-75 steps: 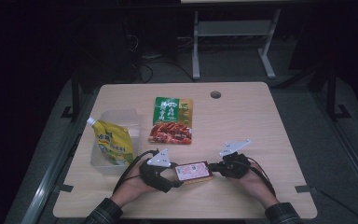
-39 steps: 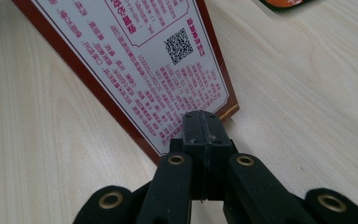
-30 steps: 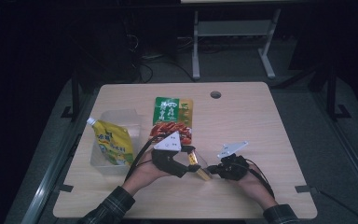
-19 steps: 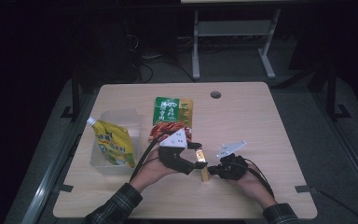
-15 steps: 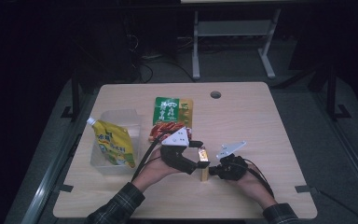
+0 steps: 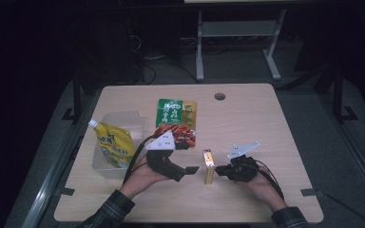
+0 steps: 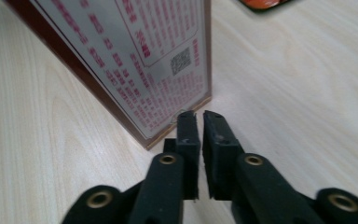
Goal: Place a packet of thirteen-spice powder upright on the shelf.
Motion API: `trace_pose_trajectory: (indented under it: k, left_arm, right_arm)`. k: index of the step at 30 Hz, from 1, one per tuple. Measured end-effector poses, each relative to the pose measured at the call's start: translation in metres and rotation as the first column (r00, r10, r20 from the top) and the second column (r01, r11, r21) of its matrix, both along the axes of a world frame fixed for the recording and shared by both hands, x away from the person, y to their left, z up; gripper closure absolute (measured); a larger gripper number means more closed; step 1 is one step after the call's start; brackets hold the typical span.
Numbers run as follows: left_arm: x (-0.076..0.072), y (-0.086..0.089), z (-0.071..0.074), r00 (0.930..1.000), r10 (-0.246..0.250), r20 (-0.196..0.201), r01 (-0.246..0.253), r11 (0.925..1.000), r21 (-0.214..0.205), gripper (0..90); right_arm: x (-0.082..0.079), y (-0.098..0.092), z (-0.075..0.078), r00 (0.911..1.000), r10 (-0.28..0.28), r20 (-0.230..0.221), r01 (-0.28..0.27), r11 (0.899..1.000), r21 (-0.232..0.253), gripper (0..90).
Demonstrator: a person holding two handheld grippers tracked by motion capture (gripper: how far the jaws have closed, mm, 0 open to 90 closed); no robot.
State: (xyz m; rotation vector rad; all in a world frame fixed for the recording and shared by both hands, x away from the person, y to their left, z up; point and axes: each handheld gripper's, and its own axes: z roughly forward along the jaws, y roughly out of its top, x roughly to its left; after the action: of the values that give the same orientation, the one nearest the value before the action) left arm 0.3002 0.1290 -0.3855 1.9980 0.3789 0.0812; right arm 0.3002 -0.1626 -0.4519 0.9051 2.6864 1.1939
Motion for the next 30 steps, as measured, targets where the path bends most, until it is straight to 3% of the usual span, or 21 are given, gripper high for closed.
trace_pose_trajectory:
  k: [2,6,12,22,25,30]
  left_arm:
    - [-0.004,0.008,-0.003,0.9998,0.019,-0.005,-0.019,0.9997,0.015,14.0]
    - [-0.013,0.022,-0.012,0.9989,0.039,-0.027,-0.038,0.9983,0.044,14.3]
    - [-0.028,0.036,-0.026,0.9964,0.058,-0.062,-0.054,0.9967,0.061,14.9]
    - [-0.052,0.058,-0.039,0.9939,0.068,-0.087,-0.058,0.9916,0.116,14.9]
    - [-0.055,0.065,-0.042,0.9919,0.084,-0.095,-0.073,0.99,0.121,15.0]
    - [-0.057,0.067,-0.045,0.99,0.088,-0.11,-0.073,0.9886,0.131,15.2]
  right_arm:
    - [-0.001,-0.004,0.003,0.9999,-0.005,0.011,0.005,1.0,0.006,80.8]
    - [-0.007,-0.013,0.009,1.0,-0.004,0.0,0.004,1.0,0.031,90.0]
    - [-0.02,-0.01,0.002,0.9984,0.041,-0.04,-0.041,0.999,0.002,90.0]
    - [-0.012,0.007,-0.011,0.9928,0.103,-0.06,-0.105,0.994,-0.035,90.0]
    - [-0.012,0.009,-0.011,0.9939,0.095,-0.057,-0.097,0.994,-0.039,90.0]
    - [0.004,0.01,-0.011,0.9985,0.048,-0.028,-0.049,0.998,-0.033,90.0]
